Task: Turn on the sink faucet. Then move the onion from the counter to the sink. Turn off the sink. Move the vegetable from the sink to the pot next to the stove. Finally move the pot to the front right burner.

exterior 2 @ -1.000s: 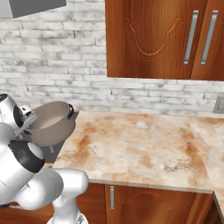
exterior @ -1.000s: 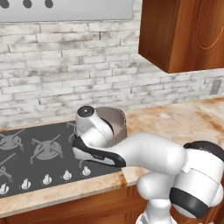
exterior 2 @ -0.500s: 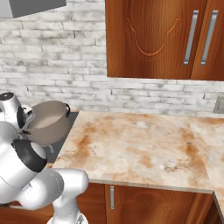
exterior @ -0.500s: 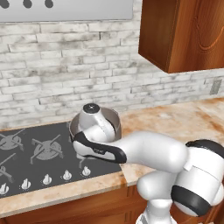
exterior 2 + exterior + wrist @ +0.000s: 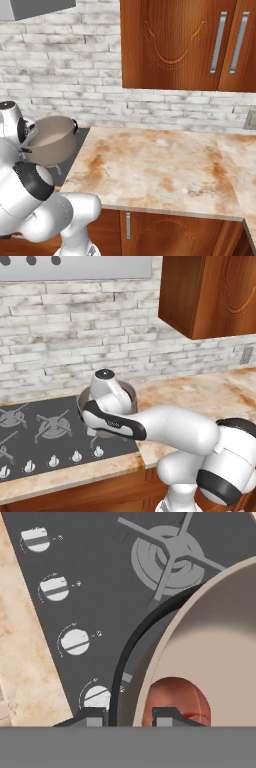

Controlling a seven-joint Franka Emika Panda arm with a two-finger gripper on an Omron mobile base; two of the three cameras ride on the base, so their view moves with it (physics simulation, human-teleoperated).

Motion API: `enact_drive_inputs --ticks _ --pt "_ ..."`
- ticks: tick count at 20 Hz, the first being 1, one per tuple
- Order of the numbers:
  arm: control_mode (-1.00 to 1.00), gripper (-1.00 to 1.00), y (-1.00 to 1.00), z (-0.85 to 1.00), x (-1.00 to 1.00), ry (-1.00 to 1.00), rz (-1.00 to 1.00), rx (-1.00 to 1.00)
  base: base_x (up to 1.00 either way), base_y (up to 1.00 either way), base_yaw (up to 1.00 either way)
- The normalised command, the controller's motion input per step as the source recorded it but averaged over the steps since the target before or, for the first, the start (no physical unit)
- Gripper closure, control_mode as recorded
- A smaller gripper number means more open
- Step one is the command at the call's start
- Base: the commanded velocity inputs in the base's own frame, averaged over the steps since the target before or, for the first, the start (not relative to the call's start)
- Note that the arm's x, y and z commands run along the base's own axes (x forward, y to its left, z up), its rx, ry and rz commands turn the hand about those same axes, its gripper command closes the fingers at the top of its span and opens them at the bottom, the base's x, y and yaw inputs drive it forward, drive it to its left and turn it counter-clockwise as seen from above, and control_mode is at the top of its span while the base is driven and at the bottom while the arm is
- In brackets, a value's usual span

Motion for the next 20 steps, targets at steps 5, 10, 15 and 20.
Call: enact_drive_inputs --ticks 5,10,15,20 --pt "-1.00 1.00 0.05 -0.04 -0.11 0.05 0.05 0.00 0.00 0.00 0.00" --pt "-1.00 1.00 0.07 -0.21 -0.08 0.02 0.01 0.00 0.00 0.00 0.00" --pt "-1.00 1.00 0.05 -0.25 0.00 0.07 0.00 0.00 0.00 0.00 0.00" --pt "-1.00 -1.00 0.00 0.01 -0.05 0.00 0.00 0.00 0.00 0.00 0.00"
